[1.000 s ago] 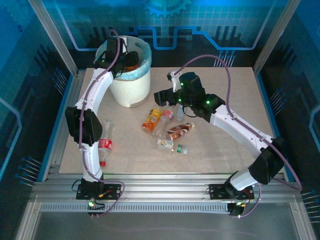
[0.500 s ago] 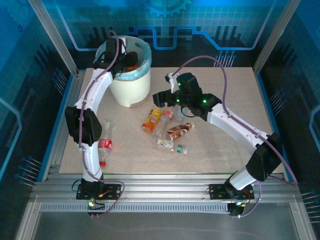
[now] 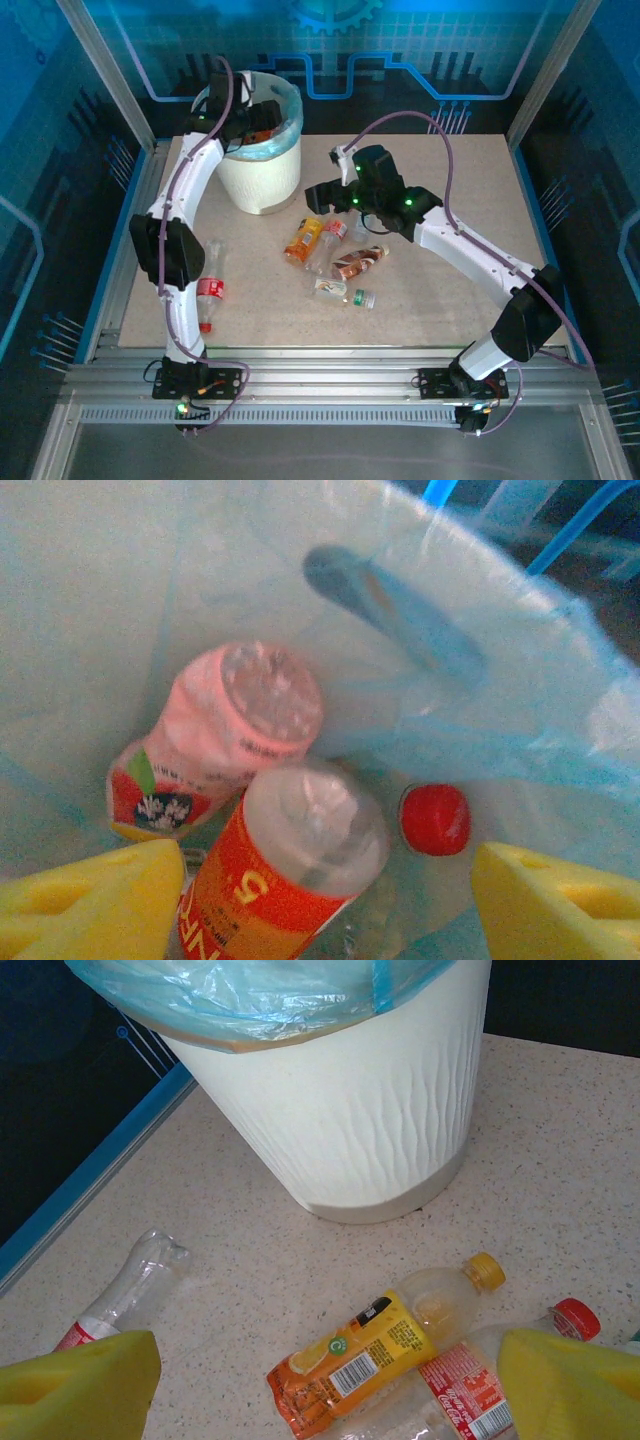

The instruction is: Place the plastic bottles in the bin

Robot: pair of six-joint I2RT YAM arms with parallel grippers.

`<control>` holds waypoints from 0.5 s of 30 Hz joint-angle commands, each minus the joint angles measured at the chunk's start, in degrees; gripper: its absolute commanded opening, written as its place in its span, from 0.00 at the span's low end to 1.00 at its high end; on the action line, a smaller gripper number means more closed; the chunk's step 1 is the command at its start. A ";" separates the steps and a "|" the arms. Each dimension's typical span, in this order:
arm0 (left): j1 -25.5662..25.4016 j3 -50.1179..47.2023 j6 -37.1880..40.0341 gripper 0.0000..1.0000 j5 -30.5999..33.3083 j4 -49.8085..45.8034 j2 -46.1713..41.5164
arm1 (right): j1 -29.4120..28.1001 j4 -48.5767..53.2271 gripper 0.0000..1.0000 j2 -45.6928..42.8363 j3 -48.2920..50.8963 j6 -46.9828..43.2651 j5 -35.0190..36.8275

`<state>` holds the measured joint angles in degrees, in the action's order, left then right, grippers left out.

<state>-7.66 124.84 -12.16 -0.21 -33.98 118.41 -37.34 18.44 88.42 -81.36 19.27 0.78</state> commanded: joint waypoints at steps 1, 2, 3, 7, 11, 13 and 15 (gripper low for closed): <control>0.22 3.42 -1.31 0.77 -1.78 -0.99 -1.23 | 1.54 -0.78 0.89 0.16 -0.39 0.68 -1.57; 0.19 3.31 -1.20 0.78 -1.52 -0.53 -1.57 | 1.57 -0.64 0.89 0.47 -0.59 0.66 -1.89; 0.22 3.31 -1.07 0.78 -1.44 -0.06 -1.84 | 1.66 -0.47 0.88 0.65 -0.87 0.68 -2.09; 0.19 5.20 -0.65 0.75 -1.53 0.35 -0.91 | 1.99 -0.51 0.88 1.05 -1.23 0.50 -1.92; 0.19 8.69 -1.75 0.73 -2.28 -1.89 1.29 | 2.36 -0.29 0.88 1.37 -1.48 0.73 -2.14; 0.26 8.85 -2.61 0.70 -3.21 -2.06 1.37 | 2.44 -0.11 0.88 1.31 -1.54 0.76 -2.09; 0.21 8.99 -3.57 0.69 -4.27 -1.75 0.81 | 2.45 0.53 0.88 1.47 -1.88 0.75 -1.88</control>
<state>-7.66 132.22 -13.67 -1.91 -34.65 118.67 -35.79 18.46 89.27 -81.36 19.49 -0.51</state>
